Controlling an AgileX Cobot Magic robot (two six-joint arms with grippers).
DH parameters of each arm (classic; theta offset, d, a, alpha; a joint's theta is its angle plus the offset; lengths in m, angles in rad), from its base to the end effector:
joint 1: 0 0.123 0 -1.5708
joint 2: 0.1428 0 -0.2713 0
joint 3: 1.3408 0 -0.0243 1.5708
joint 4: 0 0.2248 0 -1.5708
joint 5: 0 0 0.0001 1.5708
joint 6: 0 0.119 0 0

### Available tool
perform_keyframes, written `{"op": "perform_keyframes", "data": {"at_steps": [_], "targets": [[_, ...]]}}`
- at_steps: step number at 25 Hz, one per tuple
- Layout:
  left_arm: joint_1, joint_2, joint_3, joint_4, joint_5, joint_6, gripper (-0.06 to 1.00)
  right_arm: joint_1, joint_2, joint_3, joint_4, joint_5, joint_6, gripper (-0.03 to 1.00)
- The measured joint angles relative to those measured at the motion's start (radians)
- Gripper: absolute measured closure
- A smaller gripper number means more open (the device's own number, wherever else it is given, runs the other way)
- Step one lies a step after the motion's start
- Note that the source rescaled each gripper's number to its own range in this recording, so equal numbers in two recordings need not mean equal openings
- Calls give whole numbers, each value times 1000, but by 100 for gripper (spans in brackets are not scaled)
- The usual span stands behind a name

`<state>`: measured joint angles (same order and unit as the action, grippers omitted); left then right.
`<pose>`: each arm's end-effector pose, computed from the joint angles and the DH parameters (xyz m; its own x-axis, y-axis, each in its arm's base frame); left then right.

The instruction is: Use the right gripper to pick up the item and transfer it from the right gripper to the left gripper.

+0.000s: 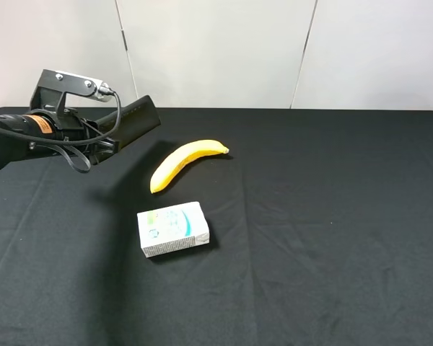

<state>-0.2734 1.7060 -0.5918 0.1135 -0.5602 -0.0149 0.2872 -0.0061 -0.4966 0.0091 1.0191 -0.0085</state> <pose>0.3037 -0.0926 0.1502 -0.4083 0.1987 -0.8910 0.3555 0.9336 0.0453 0.0119 0.0045 0.2556 -0.3980 -0.1214 -0.9093 -0.2915 0.9566 -0.0002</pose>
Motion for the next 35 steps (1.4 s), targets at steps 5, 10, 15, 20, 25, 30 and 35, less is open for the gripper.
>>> {"op": "perform_keyframes", "data": {"at_steps": [5, 10, 15, 20, 25, 30, 35], "targets": [[0, 0, 0, -1, -1, 44, 27, 0, 0, 0, 0, 1, 0, -3], [0, 0, 0, -1, 1, 49, -2, 0, 0, 0, 0, 1, 0, -3], [0, 0, 0, -1, 2, 51, -5, 0, 0, 0, 0, 1, 0, -3], [0, -36, -3, -1, 60, 59, -6, 0, 0, 0, 0, 1, 0, -3], [0, -130, -36, -1, 255, 61, -6, 0, 0, 0, 1, 1, 0, -3], [0, -293, -116, -1, 649, 62, -6, 0, 0, 0, 3, 1, 0, -3], [0, -480, -248, -1, 1024, 62, -6, 0, 0, 0, 3, 0, 0, -3]]}}
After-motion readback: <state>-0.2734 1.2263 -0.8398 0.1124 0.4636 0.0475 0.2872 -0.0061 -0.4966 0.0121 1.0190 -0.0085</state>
